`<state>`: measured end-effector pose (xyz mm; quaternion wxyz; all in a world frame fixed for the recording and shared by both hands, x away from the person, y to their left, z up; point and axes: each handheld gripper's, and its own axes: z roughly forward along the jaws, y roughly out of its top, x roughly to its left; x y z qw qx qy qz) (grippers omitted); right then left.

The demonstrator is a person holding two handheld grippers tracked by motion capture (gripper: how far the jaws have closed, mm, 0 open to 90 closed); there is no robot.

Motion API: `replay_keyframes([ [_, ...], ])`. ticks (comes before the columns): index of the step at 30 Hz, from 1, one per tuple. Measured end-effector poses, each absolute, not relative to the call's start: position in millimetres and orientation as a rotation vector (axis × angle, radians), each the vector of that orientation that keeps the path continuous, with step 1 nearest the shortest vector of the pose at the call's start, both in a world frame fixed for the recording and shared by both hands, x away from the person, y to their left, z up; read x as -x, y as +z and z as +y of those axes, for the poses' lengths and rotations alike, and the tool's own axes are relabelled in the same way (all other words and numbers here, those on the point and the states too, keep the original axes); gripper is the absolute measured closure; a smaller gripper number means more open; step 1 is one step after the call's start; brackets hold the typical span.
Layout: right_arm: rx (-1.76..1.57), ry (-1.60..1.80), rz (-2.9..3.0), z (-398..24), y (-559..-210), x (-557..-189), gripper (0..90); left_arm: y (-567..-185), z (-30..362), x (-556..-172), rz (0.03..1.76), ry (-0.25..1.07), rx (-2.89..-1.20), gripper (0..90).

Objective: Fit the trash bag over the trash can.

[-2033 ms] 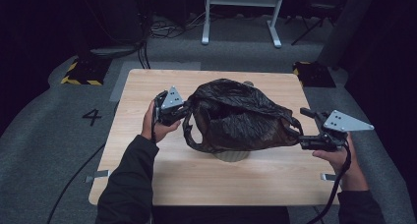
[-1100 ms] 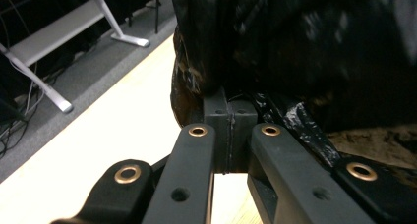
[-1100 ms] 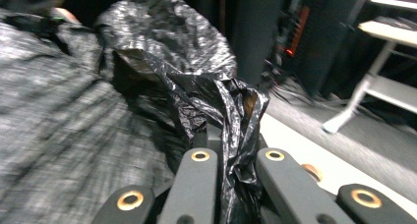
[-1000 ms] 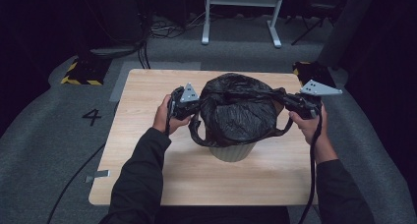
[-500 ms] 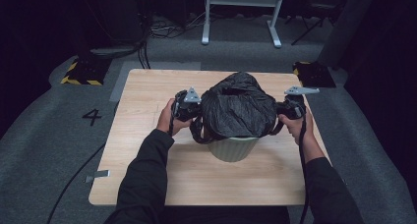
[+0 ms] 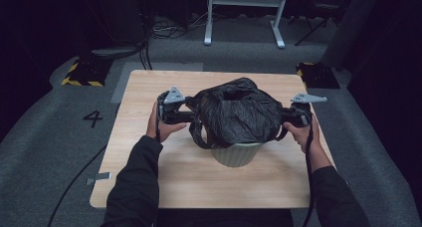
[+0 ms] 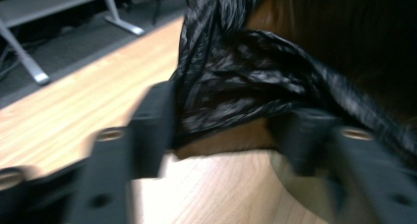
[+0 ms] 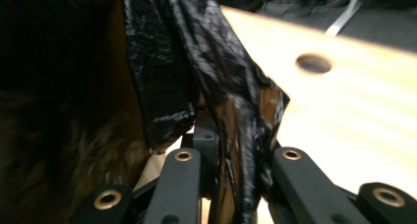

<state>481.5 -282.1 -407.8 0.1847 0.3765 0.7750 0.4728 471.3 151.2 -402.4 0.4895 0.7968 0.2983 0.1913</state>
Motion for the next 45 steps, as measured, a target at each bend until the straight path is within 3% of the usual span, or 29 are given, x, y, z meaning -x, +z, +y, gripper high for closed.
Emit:
replay_keyframes([
  [1,-1.053,1.317,2.167,-284.4,-404.6,-479.1,68.2,-398.3,155.8,-469.0,0.730,0.470,-1.915,31.6],
  [2,-1.053,1.317,2.167,-284.4,-404.6,-479.1,68.2,-394.2,159.3,-466.2,0.736,0.482,-1.896,31.6],
  [5,-0.988,1.310,2.119,-293.6,-392.3,-466.6,46.4,-381.0,167.7,-456.0,0.746,0.523,-1.860,18.1],
  [8,-0.970,1.328,2.113,-298.4,-386.6,-460.4,43.9,-370.6,180.3,-448.2,0.758,0.481,-1.809,16.9],
  [10,-0.951,1.339,2.092,-304.8,-379.6,-453.7,34.3,-366.1,185.2,-445.7,0.794,0.491,-1.793,16.0],
  [15,-0.949,1.328,2.054,-311.6,-371.2,-446.8,27.4,-352.3,186.3,-427.7,0.748,0.520,-1.799,15.9],
  [25,-0.901,1.260,1.985,-327.2,-352.3,-423.7,27.4,-346.0,185.0,-394.4,0.719,0.589,-1.884,17.3],
  [31,-0.680,1.374,2.031,-320.5,-346.8,-378.9,25.1,-355.5,184.5,-372.0,0.657,0.506,-1.847,15.9],
  [40,-0.479,1.358,2.165,-293.6,-374.4,-338.8,16.8,-347.4,163.3,-365.0,0.580,0.435,-1.820,15.8],
  [44,-0.496,1.294,2.129,-284.5,-386.4,-343.1,20.8,-332.6,162.8,-375.2,0.577,0.402,-1.760,15.9],
  [45,-0.488,1.272,2.121,-281.4,-388.6,-343.7,29.8,-328.5,159.7,-379.7,0.589,0.419,-1.759,16.4],
])
